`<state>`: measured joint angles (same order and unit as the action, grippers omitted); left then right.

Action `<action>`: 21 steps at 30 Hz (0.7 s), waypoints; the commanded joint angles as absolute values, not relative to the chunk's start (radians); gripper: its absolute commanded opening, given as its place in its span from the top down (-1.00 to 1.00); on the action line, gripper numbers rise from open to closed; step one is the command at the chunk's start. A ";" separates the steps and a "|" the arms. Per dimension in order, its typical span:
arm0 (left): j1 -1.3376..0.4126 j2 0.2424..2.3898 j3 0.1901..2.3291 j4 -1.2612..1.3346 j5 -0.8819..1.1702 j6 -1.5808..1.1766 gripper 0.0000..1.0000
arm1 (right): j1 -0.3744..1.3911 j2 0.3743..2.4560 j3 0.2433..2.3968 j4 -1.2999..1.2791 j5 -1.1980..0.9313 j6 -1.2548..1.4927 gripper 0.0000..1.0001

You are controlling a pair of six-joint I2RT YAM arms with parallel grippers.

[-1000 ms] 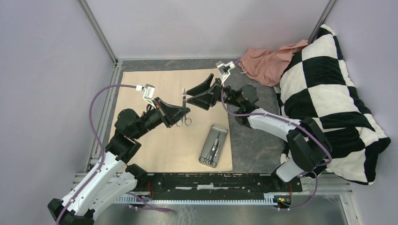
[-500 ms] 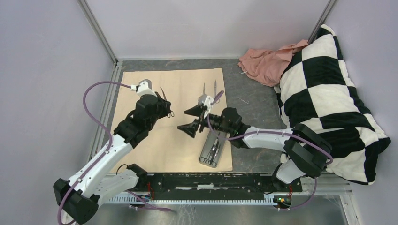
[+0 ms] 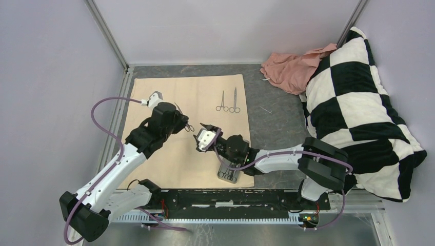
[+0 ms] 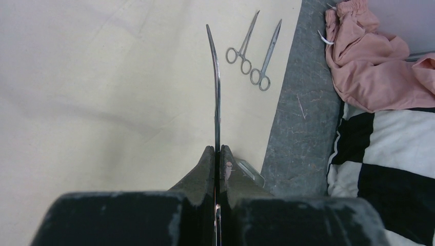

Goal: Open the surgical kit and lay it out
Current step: Place the medical item in the surgical kit.

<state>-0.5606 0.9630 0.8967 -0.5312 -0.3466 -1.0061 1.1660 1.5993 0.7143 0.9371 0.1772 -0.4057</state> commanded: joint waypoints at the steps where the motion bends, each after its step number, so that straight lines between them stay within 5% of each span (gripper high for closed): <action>1: -0.557 0.935 0.920 -0.562 -0.344 -1.121 0.96 | 1.210 1.679 0.809 1.002 0.387 -0.522 -0.13; 17: -0.557 0.948 0.929 -0.586 -0.351 -1.150 0.96 | 1.231 1.796 0.918 1.047 0.420 -0.494 0.36; 21: -0.556 0.963 0.930 -0.590 -0.349 -1.160 0.96 | 1.246 1.805 0.924 1.071 0.395 -0.491 0.32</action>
